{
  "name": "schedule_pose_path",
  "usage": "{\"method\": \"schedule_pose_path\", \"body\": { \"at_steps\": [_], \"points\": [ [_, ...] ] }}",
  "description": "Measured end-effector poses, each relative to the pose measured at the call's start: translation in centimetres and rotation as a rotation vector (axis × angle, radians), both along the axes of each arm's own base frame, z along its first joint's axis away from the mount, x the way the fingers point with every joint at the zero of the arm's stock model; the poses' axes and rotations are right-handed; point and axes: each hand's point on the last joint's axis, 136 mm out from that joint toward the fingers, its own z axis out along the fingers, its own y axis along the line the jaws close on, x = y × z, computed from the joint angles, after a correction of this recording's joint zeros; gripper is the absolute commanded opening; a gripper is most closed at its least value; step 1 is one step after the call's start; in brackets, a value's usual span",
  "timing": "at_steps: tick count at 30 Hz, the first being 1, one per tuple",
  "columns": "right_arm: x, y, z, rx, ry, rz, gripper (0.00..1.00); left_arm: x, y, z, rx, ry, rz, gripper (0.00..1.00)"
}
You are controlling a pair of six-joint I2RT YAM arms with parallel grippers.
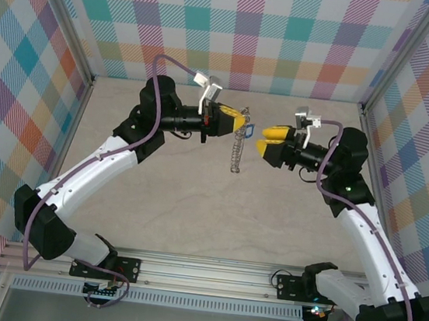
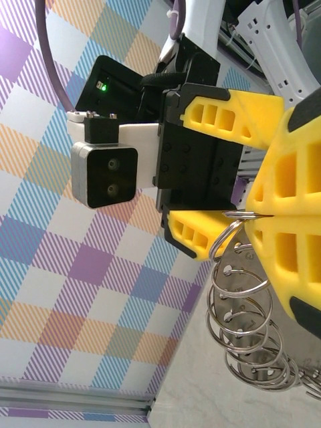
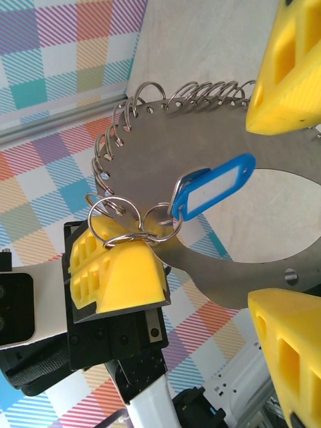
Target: Put the keys on the keyring
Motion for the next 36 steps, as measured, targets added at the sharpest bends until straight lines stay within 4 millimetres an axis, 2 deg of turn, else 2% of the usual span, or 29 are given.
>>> {"method": "schedule_pose_path", "body": {
  "at_steps": [11,14,17,21,23,30,36],
  "points": [
    [0.9,1.6,-0.9,0.000,0.040,0.058,0.64,-1.2,-0.7,0.0,0.000,0.000,-0.048,0.00],
    [1.0,1.8,-0.5,0.006,0.029,0.062,0.58,-1.4,-0.8,0.0,0.000,0.000,-0.054,0.00],
    [0.7,1.8,0.0,0.014,0.019,0.075,0.42,-1.5,-0.9,0.0,0.000,0.000,-0.056,0.00],
    [0.3,1.9,0.4,0.024,0.014,0.098,0.10,-1.4,-0.9,0.0,0.000,0.000,-0.052,0.00],
    [0.0,1.9,0.5,0.029,0.013,0.106,0.00,-1.3,-0.9,0.0,0.000,0.001,-0.045,0.00],
    [-0.8,1.8,0.7,0.037,0.008,0.111,0.00,-1.0,-0.9,0.0,-0.002,0.010,-0.024,0.00],
    [-1.3,2.6,0.3,0.036,0.016,0.119,0.00,-1.0,-0.9,-0.2,-0.014,0.022,-0.008,0.00]
  ]
}}
